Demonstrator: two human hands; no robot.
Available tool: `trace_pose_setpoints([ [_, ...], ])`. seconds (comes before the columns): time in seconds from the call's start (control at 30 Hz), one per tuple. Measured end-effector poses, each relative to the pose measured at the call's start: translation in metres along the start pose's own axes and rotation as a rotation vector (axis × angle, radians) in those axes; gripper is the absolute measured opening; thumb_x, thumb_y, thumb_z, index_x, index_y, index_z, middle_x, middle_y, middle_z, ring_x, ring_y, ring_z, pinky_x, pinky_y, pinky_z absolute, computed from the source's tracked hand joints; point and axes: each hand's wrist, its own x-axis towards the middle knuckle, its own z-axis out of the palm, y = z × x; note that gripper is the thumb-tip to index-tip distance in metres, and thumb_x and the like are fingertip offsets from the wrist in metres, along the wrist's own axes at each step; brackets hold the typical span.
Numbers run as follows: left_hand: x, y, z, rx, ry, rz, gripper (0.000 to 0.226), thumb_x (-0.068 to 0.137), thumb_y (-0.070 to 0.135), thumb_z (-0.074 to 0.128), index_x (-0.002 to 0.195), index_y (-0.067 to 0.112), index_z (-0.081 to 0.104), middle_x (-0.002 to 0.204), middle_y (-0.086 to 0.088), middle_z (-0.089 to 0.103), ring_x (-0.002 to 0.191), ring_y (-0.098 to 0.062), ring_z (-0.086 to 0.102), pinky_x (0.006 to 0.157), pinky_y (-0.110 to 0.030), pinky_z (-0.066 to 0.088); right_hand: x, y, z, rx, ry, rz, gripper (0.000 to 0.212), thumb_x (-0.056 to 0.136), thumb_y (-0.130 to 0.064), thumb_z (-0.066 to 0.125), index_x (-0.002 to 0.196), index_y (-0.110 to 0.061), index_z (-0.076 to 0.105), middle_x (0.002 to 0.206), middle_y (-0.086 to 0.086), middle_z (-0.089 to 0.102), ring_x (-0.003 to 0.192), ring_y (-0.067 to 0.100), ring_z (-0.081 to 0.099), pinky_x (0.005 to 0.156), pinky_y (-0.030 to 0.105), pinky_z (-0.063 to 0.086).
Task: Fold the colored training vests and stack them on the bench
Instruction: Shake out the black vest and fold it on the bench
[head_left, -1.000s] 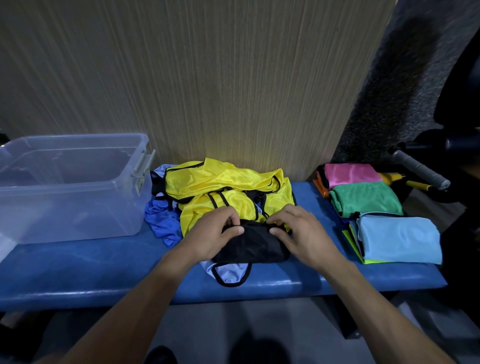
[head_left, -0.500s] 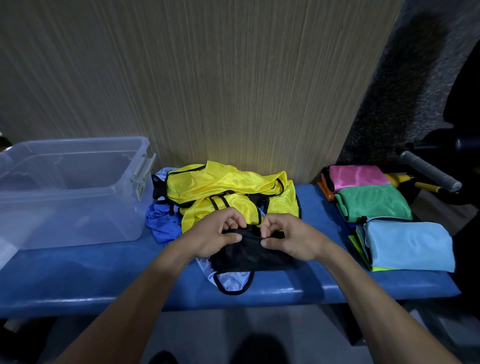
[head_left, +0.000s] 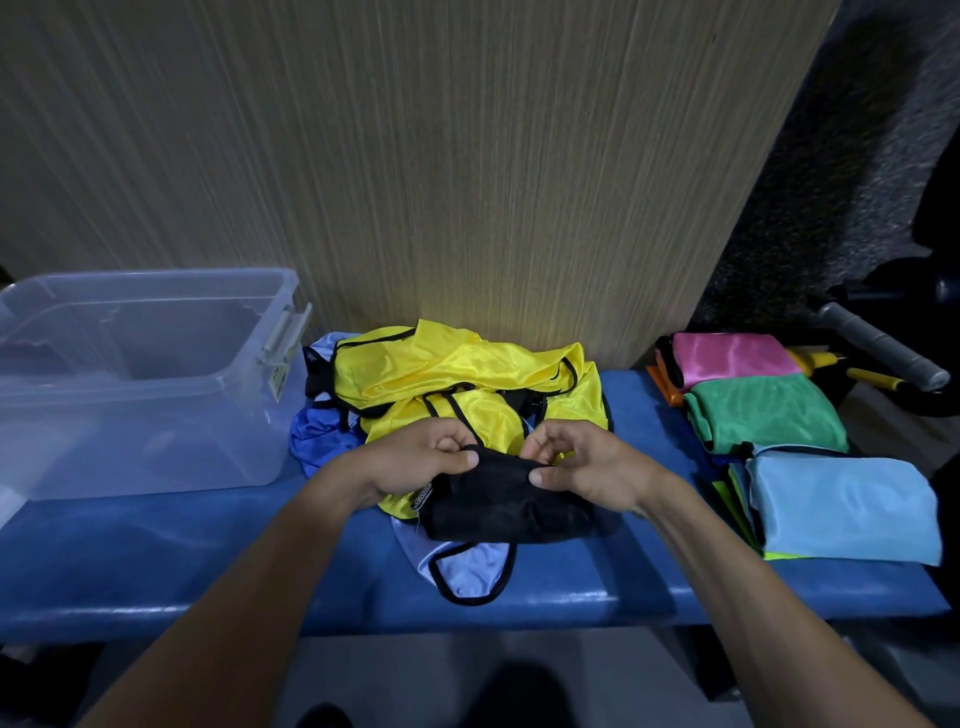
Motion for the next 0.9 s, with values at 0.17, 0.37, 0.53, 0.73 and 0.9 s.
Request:
trace_pose_setpoints([
  [0.17, 0.017, -0.011, 0.014, 0.261, 0.235, -0.004, 0.010, 0.099, 0.027, 0.063, 0.094, 0.021, 0.058, 0.081, 0.007, 0.062, 0.072, -0.011, 0.057, 0.064, -0.028, 0.042, 0.003, -0.003, 0.004, -0.030, 0.047, 0.094, 0.006, 0.097, -0.010, 0.067, 0.095, -0.014, 0.071, 0.089, -0.001, 0.067, 0.085, 0.009, 0.062, 0.081, 0.025, 0.049],
  [0.37, 0.015, -0.022, 0.039, 0.676, 0.491, 0.115, 0.010, 0.106, 0.025, 0.047, 0.102, 0.019, 0.053, 0.104, 0.001, 0.051, 0.088, -0.022, 0.053, 0.078, -0.043, 0.049, 0.010, -0.005, 0.019, -0.327, 0.246, 0.189, 0.019, 0.099, -0.030, 0.063, 0.087, -0.016, 0.067, 0.086, -0.002, 0.067, 0.086, 0.018, 0.062, 0.070, 0.029, 0.047],
  [0.53, 0.011, -0.027, 0.050, 0.804, 0.633, 0.129, 0.012, 0.105, 0.019, 0.046, 0.115, 0.022, 0.052, 0.112, 0.001, 0.051, 0.092, -0.024, 0.053, 0.067, -0.038, 0.044, 0.001, -0.012, 0.035, -0.727, 0.397, 0.399, 0.046, 0.103, -0.054, 0.041, 0.114, -0.013, 0.057, 0.116, 0.008, 0.058, 0.109, 0.035, 0.058, 0.074, 0.037, 0.041],
  [0.73, 0.010, -0.030, 0.049, 1.061, 0.592, 0.438, 0.054, 0.076, 0.001, 0.074, 0.119, 0.032, 0.065, 0.107, 0.006, 0.057, 0.097, -0.022, 0.050, 0.074, -0.034, 0.044, -0.015, -0.022, 0.041, -0.764, 0.455, 0.454, 0.063, 0.101, -0.064, 0.032, 0.126, -0.012, 0.057, 0.134, 0.011, 0.051, 0.124, 0.036, 0.049, 0.088, 0.044, 0.047],
  [0.9, 0.006, -0.030, 0.050, 0.997, 0.623, 0.388, 0.048, 0.078, 0.002, 0.074, 0.115, 0.032, 0.069, 0.103, 0.007, 0.061, 0.091, -0.023, 0.052, 0.072, -0.036, 0.047, -0.030, -0.023, 0.035, -0.407, 0.383, 0.520, 0.065, 0.096, -0.068, 0.041, 0.116, -0.008, 0.054, 0.105, 0.011, 0.060, 0.090, 0.033, 0.066, 0.078, 0.043, 0.057],
])
